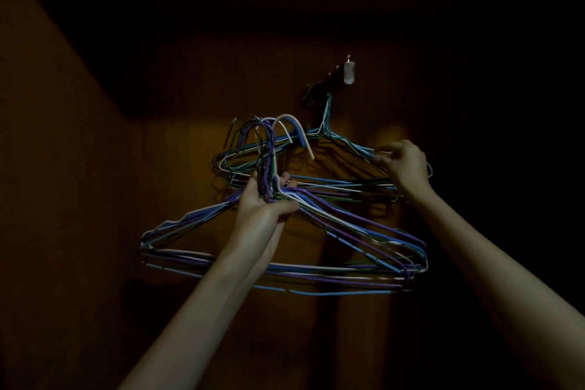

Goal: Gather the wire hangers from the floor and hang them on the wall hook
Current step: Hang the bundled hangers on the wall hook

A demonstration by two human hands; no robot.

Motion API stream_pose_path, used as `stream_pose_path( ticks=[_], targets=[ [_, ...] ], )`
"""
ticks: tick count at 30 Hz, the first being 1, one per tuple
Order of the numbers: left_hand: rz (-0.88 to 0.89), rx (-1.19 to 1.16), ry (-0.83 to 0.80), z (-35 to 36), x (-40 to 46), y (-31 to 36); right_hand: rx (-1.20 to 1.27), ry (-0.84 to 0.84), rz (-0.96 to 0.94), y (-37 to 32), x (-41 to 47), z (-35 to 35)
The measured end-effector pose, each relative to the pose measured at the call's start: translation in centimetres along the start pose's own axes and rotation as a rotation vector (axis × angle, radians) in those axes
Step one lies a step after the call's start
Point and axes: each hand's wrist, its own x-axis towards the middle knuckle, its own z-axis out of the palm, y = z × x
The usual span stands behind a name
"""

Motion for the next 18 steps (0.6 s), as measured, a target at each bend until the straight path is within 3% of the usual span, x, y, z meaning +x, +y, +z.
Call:
stream_pose_path(
  ticks=[4, 6, 11, 18],
  targets=[
    [-0.012, -0.047, -0.004, 0.5, -0.6, 0.0, 0.136, -0.086, -0.127, -2.5, -3.0, -1.5],
    [-0.028, -0.066, 0.005, 0.7, -0.6, -0.1, 0.226, -0.205, -0.166, -4.1, -5.2, -2.1],
    [-0.04, -0.078, 0.01, 0.8, -0.9, -0.6, 0.192, -0.538, -0.198, -6.5, -9.3, -2.5],
    [-0.03, -0.04, -0.022, 0.6, -2.3, -0.2, 0.252, -0.632, -0.087, -7.0, -11.0, -2.8]
  ],
)
